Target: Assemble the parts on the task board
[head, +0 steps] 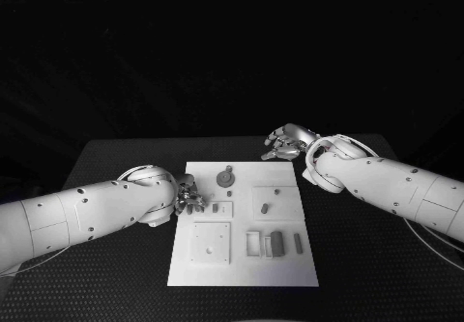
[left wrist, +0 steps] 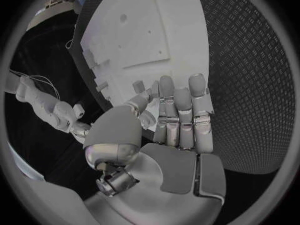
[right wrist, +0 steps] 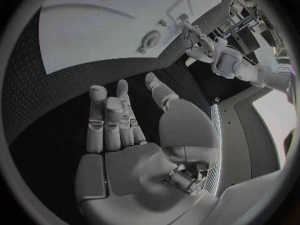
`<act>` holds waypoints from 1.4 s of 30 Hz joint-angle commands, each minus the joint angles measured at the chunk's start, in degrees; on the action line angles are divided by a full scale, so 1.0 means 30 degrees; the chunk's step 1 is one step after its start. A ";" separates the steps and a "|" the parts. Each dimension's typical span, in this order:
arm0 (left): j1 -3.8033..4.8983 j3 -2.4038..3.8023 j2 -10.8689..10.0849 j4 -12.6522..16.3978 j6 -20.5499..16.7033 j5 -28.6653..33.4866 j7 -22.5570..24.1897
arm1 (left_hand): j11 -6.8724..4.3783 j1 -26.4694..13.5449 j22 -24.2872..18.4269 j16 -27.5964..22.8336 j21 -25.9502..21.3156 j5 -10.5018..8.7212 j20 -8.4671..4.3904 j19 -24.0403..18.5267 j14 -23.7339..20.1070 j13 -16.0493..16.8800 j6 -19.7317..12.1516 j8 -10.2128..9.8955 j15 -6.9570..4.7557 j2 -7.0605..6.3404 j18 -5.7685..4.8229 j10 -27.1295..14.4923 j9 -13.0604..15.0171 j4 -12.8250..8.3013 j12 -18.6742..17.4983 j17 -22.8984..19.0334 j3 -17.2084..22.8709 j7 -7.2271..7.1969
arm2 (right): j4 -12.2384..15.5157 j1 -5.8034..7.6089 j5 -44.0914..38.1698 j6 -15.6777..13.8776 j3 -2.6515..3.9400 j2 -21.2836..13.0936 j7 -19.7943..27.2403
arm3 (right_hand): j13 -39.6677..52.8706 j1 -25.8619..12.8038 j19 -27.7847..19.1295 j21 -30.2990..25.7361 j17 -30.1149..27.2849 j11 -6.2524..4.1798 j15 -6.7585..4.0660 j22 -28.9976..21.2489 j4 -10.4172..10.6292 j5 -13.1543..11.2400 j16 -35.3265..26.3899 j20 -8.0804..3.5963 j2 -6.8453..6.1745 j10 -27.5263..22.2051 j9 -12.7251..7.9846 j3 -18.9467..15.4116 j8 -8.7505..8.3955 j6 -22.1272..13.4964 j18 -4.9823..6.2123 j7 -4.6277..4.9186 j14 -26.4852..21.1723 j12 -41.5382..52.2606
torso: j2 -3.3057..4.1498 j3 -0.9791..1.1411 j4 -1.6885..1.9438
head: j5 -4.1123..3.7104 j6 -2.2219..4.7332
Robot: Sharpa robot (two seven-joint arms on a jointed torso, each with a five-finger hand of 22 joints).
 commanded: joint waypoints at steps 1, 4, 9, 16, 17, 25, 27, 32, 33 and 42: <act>-0.0141 -0.0077 0.0042 -0.0009 0.0062 -0.0126 -0.0037 | 0.0002 0.0095 0.0375 0.0058 0.0065 -0.0075 -0.0156 -0.0018 0.0011 0.0020 0.0011 -0.0044 -0.0135 0.0222 0.0134 0.0112 -0.0030 -0.1851 0.0059 -0.0003 0.1932 0.0079 | 0.0016 -0.0006 0.0015 0.0202 0.0007 0.0000 0.0069 | 0.0019 -0.0187 -0.0005 -0.0063 0.0032 0.0114 -0.0017 0.0250 0.0096 0.0039 -0.0086 -0.0191 -0.0033 0.0013 -0.0020 0.0027 -0.0012 0.0006 0.0846 0.0099 -0.0127 -0.0123 | 0.0005 -0.0003 -0.0005 | -0.0012 0.0003; -0.0143 -0.0079 0.0035 -0.0007 0.0045 -0.0128 -0.0042 | -0.0004 0.0123 0.0380 0.0066 0.0072 -0.0077 -0.0159 -0.0011 0.0024 0.0026 0.0024 -0.0034 -0.0139 0.0236 0.0136 0.0123 -0.0020 -0.1889 0.0069 0.0002 0.1947 0.0073 | 0.0022 -0.0006 0.0015 0.0200 0.0007 -0.0004 0.0071 | 0.0021 -0.0193 -0.0005 -0.0064 0.0032 0.0114 -0.0017 0.0251 0.0099 0.0039 -0.0087 -0.0190 -0.0032 0.0014 -0.0021 0.0027 -0.0012 0.0006 0.0846 0.0099 -0.0127 -0.0125 | 0.0005 -0.0007 0.0000 | -0.0018 -0.0003; -0.0145 -0.0083 0.0031 0.0006 0.0137 -0.0142 -0.0031 | -0.0009 0.0157 0.0384 0.0072 0.0081 -0.0075 -0.0162 -0.0004 0.0033 0.0031 0.0033 -0.0025 -0.0143 0.0250 0.0137 0.0128 -0.0010 -0.1936 0.0076 0.0006 0.1967 0.0068 | 0.0023 -0.0006 0.0022 0.0203 0.0007 -0.0002 0.0082 | 0.0023 -0.0202 -0.0005 -0.0065 0.0033 0.0114 -0.0017 0.0251 0.0101 0.0039 -0.0087 -0.0190 -0.0031 0.0015 -0.0023 0.0029 -0.0011 0.0006 0.0846 0.0099 -0.0127 -0.0129 | 0.0002 -0.0013 0.0004 | -0.0024 -0.0013; -0.0145 -0.0088 0.0033 0.0039 0.0250 -0.0285 -0.0088 | -0.0006 0.0151 0.0390 0.0073 0.0090 -0.0088 -0.0155 -0.0004 0.0035 0.0035 0.0026 -0.0025 -0.0141 0.0178 0.0128 0.0124 -0.0001 -0.1984 0.0080 0.0009 0.1952 0.0072 | 0.0027 -0.0006 0.0030 0.0211 0.0007 -0.0009 0.0082 | 0.0026 -0.0210 -0.0004 -0.0066 0.0033 0.0114 -0.0017 0.0252 0.0101 0.0039 -0.0087 -0.0190 -0.0032 0.0017 -0.0024 0.0031 -0.0009 0.0007 0.0846 0.0099 -0.0127 -0.0134 | 0.0003 -0.0025 0.0006 | -0.0016 -0.0032; -0.0145 -0.0088 0.0029 0.0039 0.0261 -0.0285 -0.0103 | -0.0001 0.0116 0.0389 0.0069 0.0091 -0.0095 -0.0148 -0.0008 0.0032 0.0035 0.0019 -0.0028 -0.0136 0.0125 0.0120 0.0119 0.0001 -0.1974 0.0078 0.0009 0.1932 0.0077 | 0.0027 -0.0006 0.0030 0.0211 0.0007 -0.0009 0.0080 | 0.0027 -0.0211 -0.0004 -0.0066 0.0034 0.0114 -0.0017 0.0252 0.0100 0.0039 -0.0087 -0.0191 -0.0033 0.0017 -0.0024 0.0032 -0.0009 0.0007 0.0846 0.0099 -0.0127 -0.0135 | 0.0003 -0.0027 0.0009 | -0.0009 -0.0050; -0.0145 -0.0096 0.0011 0.0033 0.0276 -0.0201 -0.0119 | 0.0010 -0.0667 0.0357 0.0021 0.0061 -0.0334 -0.0153 -0.0027 0.0018 0.0032 -0.0008 -0.0043 -0.0126 -0.0836 0.0119 0.0083 0.0046 -0.1225 0.0062 0.0002 0.1611 0.0084 | 0.0033 -0.0006 0.0031 0.0218 0.0007 -0.0011 0.0089 | 0.0030 -0.0218 -0.0006 -0.0068 0.0034 0.0114 -0.0017 0.0253 0.0098 0.0039 -0.0088 -0.0191 -0.0039 0.0018 -0.0027 0.0033 -0.0010 0.0004 0.0846 0.0099 -0.0128 -0.0140 | 0.0000 -0.0020 0.0011 | -0.0007 -0.0042; -0.0145 -0.0097 0.0011 0.0033 0.0263 -0.0192 -0.0128 | -0.0004 -0.0812 0.0358 0.0027 0.0059 -0.0389 -0.0162 -0.0019 0.0031 0.0038 0.0012 -0.0035 -0.0136 -0.1056 0.0130 0.0102 0.0062 -0.0984 0.0073 0.0009 0.1577 0.0071 | 0.0038 -0.0006 0.0031 0.0227 0.0007 -0.0011 0.0094 | 0.0030 -0.0218 -0.0006 -0.0068 0.0034 0.0114 -0.0017 0.0253 0.0096 0.0039 -0.0089 -0.0191 -0.0043 0.0016 -0.0028 0.0034 -0.0011 0.0001 0.0846 0.0100 -0.0129 -0.0143 | 0.0005 -0.0024 0.0007 | -0.0003 -0.0042; -0.0145 -0.0097 -0.0005 0.0037 0.0282 -0.0175 -0.0108 | -0.0006 -0.1365 0.0392 0.0049 0.0080 0.0083 -0.0174 -0.0043 0.0011 0.0060 -0.0017 -0.0025 -0.0147 -0.1371 0.0153 0.0080 0.0126 -0.0694 0.0084 0.0039 0.0898 0.0066 | 0.0031 -0.0006 0.0031 0.0222 0.0007 -0.0013 0.0098 | 0.0031 -0.0224 -0.0009 -0.0071 0.0034 0.0115 -0.0016 0.0254 0.0096 0.0039 -0.0091 -0.0191 -0.0044 0.0013 -0.0030 0.0038 -0.0012 -0.0002 0.0846 0.0101 -0.0132 -0.0150 | 0.0009 -0.0010 -0.0005 | -0.0004 -0.0024; -0.0145 -0.0097 -0.0007 0.0035 0.0285 -0.0175 -0.0106 | 0.0007 -0.1578 0.0399 0.0069 0.0096 0.0604 -0.0173 -0.0105 -0.0031 0.0088 -0.0059 -0.0002 -0.0158 -0.1001 0.0174 0.0049 0.0191 -0.1170 0.0094 0.0064 0.0055 0.0040 | 0.0036 -0.0006 0.0031 0.0222 0.0007 -0.0018 0.0098 | 0.0032 -0.0225 -0.0010 -0.0072 0.0034 0.0116 -0.0016 0.0253 0.0096 0.0039 -0.0092 -0.0190 -0.0044 0.0012 -0.0031 0.0038 -0.0012 -0.0003 0.0846 0.0101 -0.0133 -0.0151 | 0.0009 -0.0006 -0.0005 | -0.0004 -0.0028; -0.0145 -0.0097 -0.0004 0.0024 0.0172 -0.0133 -0.0090 | -0.0019 -0.1962 0.0355 0.0038 0.0055 0.0542 -0.0173 -0.0135 -0.0043 0.0082 -0.0078 -0.0032 -0.0157 -0.1249 0.0179 0.0035 0.0200 -0.1077 0.0075 0.0056 -0.0385 0.0057 | 0.0031 -0.0006 0.0031 0.0211 0.0007 -0.0018 0.0102 | 0.0035 -0.0237 -0.0013 -0.0076 0.0035 0.0117 -0.0014 0.0254 0.0098 0.0039 -0.0094 -0.0189 -0.0047 0.0011 -0.0034 0.0043 -0.0013 -0.0008 0.0846 0.0102 -0.0137 -0.0160 | 0.0003 -0.0007 -0.0007 | -0.0014 -0.0005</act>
